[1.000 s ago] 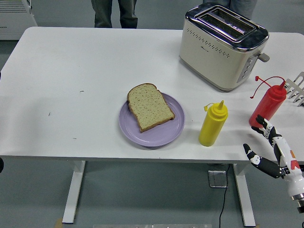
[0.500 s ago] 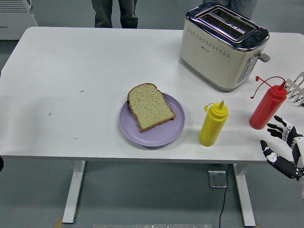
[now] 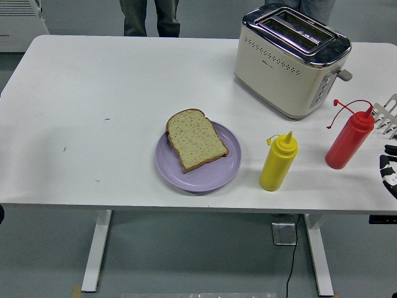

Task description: Pick up the cup,pour liquid into bread,place the cup on the desk

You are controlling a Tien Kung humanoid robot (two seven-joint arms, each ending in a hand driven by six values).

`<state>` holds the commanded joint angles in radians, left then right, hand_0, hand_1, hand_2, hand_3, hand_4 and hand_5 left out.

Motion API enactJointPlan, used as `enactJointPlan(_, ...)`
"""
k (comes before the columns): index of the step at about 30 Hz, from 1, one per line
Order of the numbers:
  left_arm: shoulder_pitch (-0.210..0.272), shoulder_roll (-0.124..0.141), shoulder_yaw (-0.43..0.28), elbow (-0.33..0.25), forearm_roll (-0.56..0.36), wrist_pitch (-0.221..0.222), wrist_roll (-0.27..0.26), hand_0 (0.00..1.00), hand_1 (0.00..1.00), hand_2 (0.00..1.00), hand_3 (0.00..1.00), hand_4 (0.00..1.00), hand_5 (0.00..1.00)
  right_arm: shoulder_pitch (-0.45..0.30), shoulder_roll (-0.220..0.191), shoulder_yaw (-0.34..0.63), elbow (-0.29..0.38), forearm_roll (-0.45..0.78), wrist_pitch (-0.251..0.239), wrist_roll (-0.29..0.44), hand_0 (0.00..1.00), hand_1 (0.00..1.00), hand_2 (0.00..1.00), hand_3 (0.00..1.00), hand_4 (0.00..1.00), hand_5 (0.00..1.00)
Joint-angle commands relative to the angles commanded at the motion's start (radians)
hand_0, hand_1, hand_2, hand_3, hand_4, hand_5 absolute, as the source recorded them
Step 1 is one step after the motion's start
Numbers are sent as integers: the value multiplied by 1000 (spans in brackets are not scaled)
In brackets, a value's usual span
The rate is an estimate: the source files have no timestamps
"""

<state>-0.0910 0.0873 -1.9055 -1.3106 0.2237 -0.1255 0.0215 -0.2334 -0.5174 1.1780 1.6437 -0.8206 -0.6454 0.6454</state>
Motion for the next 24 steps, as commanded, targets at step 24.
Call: enactJointPlan(24, 9, -6, -1, 2, 0, 0, 0, 827, 818, 859, 816, 653, 998, 248, 84, 398, -159, 663, 454, -205, 731, 717, 758, 795, 533, 307)
